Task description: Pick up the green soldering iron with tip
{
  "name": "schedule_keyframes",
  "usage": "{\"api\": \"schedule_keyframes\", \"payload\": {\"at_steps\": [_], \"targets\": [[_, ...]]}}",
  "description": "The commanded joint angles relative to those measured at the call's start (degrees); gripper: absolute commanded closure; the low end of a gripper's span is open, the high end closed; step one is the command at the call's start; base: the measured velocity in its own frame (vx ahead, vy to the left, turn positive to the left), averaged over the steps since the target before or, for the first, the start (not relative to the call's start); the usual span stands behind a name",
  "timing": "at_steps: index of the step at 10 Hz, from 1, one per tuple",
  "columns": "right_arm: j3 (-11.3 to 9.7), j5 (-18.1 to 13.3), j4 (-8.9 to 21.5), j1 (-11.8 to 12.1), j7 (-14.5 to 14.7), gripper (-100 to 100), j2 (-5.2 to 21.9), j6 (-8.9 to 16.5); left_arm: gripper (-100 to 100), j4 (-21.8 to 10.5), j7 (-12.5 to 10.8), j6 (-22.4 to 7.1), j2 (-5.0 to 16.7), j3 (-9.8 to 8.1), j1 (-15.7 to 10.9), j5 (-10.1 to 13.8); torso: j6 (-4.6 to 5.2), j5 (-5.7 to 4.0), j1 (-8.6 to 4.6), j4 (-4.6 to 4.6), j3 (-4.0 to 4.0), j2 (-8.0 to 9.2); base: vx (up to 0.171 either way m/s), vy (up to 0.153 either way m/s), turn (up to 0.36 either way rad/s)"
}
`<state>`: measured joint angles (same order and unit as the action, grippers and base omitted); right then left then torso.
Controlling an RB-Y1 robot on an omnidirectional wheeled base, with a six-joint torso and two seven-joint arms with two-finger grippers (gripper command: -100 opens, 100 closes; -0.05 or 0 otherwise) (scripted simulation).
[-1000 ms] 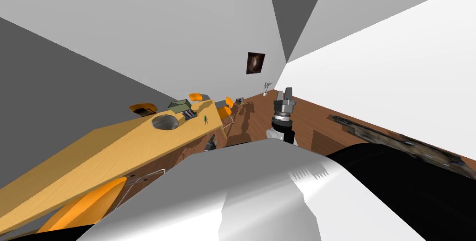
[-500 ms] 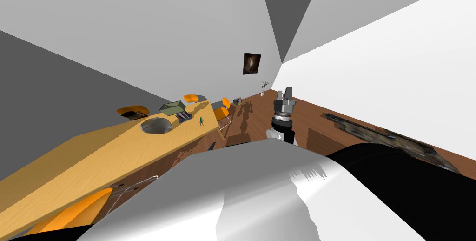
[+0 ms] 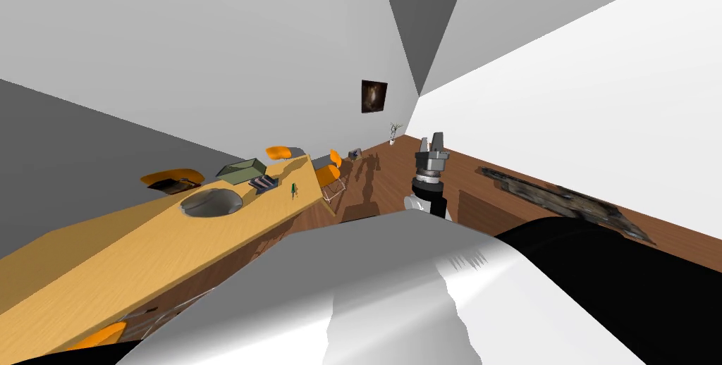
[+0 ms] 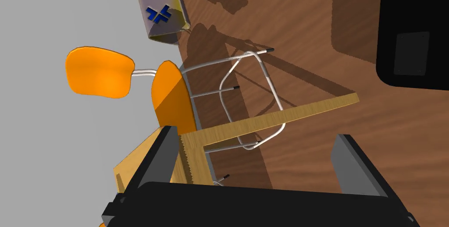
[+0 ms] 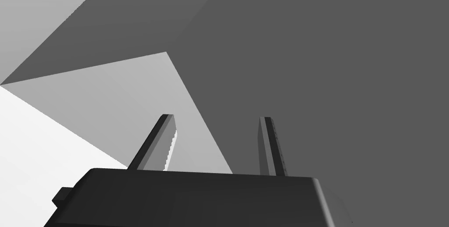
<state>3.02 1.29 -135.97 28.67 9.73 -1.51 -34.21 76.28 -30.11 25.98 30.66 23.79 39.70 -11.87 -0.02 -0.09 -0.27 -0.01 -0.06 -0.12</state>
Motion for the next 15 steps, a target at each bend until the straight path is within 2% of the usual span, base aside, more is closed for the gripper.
{"api": "schedule_keyframes", "payload": {"at_steps": [1, 2, 3, 4, 5, 6, 7, 8, 9, 10, 11, 12, 13, 15], "targets": [[0.0, 0.0, 0.0, 0.0, 0.0, 0, 0.0, 0.0, -100, -1.7, -0.7, -0.8, 0.8, 0.79, 0.3, -0.4, 0.0, 0.0, 0.0, 0.0, 0.0, 0.0, 0.063, -0.058, -0.053], [0.0, 0.0, 0.0, 0.0, 0.0, 0, 0.0, 0.0, -100, -4.9, -2.0, -0.6, 2.9, 1.94, 0.3, -0.8, -0.02, 0.02, 0.11, 0.0, 0.0, 0.0, 0.089, -0.055, -0.097], [0.0, 0.0, 0.0, 0.0, 0.0, 0, 0.0, 0.0, -100, -6.5, -3.2, -0.4, 4.6, 3.05, 0.1, -1.3, 0.0, 0.02, 0.15, -0.02, -0.04, -0.07, 0.118, -0.081, -0.202], [0.0, 0.0, 0.0, 0.0, 0.0, 0, 0.0, 0.0, -100, -8.5, -3.2, -0.4, 5.0, 3.05, 0.1, -1.3, 0.01, 0.02, 0.09, -0.03, -0.1, -0.17, 0.107, -0.068, -0.061], [0.0, 0.0, 0.0, 0.0, 0.0, 0, 0.0, 0.0, -100, -8.5, -3.2, -0.4, 5.0, 3.05, 0.1, -1.3, -0.03, 0.01, 0.09, -0.04, -0.1, -0.16, 0.055, -0.03, 0.036], [0.0, 0.0, 0.0, 0.0, 0.0, 0, 0.0, 0.0, -100, -10.4, -4.3, -0.1, 7.1, 4.1, -0.1, -1.7, -0.02, 0.03, 0.2, -0.01, -0.02, -0.02, 0.08, -0.042, -0.126], [0.0, 0.0, 0.0, 0.0, 0.0, 0, 0.0, 0.0, -100, -11.8, -4.3, -0.1, 7.1, 4.1, -0.1, -1.7, 0.01, 0.04, 0.2, -0.01, -0.04, -0.07, 0.083, -0.022, -0.055], [0.0, 0.0, 0.0, 0.0, 0.0, 0, 0.0, 0.0, -100, -11.9, -4.3, -0.1, 7.1, 4.1, -0.1, -1.7, -0.02, 0.05, 0.26, -0.02, -0.04, -0.06, 0.039, -0.005, 0.02], [0.0, 0.0, 0.0, 0.0, 0.0, 0, 0.0, 0.0, -100, -13.9, -5.3, 0.2, 9.2, 5.09, -0.5, -2.1, -0.02, 0.06, 0.31, 0.01, 0.02, 0.05, 0.069, -0.023, -0.109], [0.0, 0.0, 0.0, 0.0, 0.0, 0, 0.0, 0.0, -100, -15.1, -5.3, 0.2, 9.2, 5.09, -0.5, -2.1, 0.02, 0.06, 0.29, 0.01, -0.01, -0.02, 0.091, -0.023, -0.064], [0.0, 0.0, 0.0, 0.0, 0.0, 0, 0.0, 0.0, -100, -17.3, -6.2, 0.5, 11.2, 6.03, -0.9, -2.4, -0.02, 0.06, 0.27, -0.02, -0.04, -0.07, 0.134, -0.038, -0.092], [0.0, 0.0, 0.0, 0.0, 0.0, 0, 0.0, 0.0, -100, -18.2, -6.2, 0.5, 11.2, 6.03, -0.9, -2.4, 0.0, 0.04, 0.22, -0.04, -0.12, -0.21, 0.123, -0.033, -0.037], [0.0, 0.0, 0.0, 0.0, 0.0, 0, 0.0, 0.0, -100, -19.6, -7.0, 0.9, 13.2, 6.91, -1.5, -2.8, -0.02, 0.04, 0.22, -0.05, -0.13, -0.21, 0.152, -0.031, -0.084], [0.0, 0.0, 0.0, 0.0, 0.0, 0, 0.0, 0.0, -100, -20.9, -7.0, 0.9, 13.2, 6.91, -1.5, -2.8, -0.02, 0.06, 0.29, -0.06, -0.15, -0.24, 0.083, -0.001, -0.022]]}}
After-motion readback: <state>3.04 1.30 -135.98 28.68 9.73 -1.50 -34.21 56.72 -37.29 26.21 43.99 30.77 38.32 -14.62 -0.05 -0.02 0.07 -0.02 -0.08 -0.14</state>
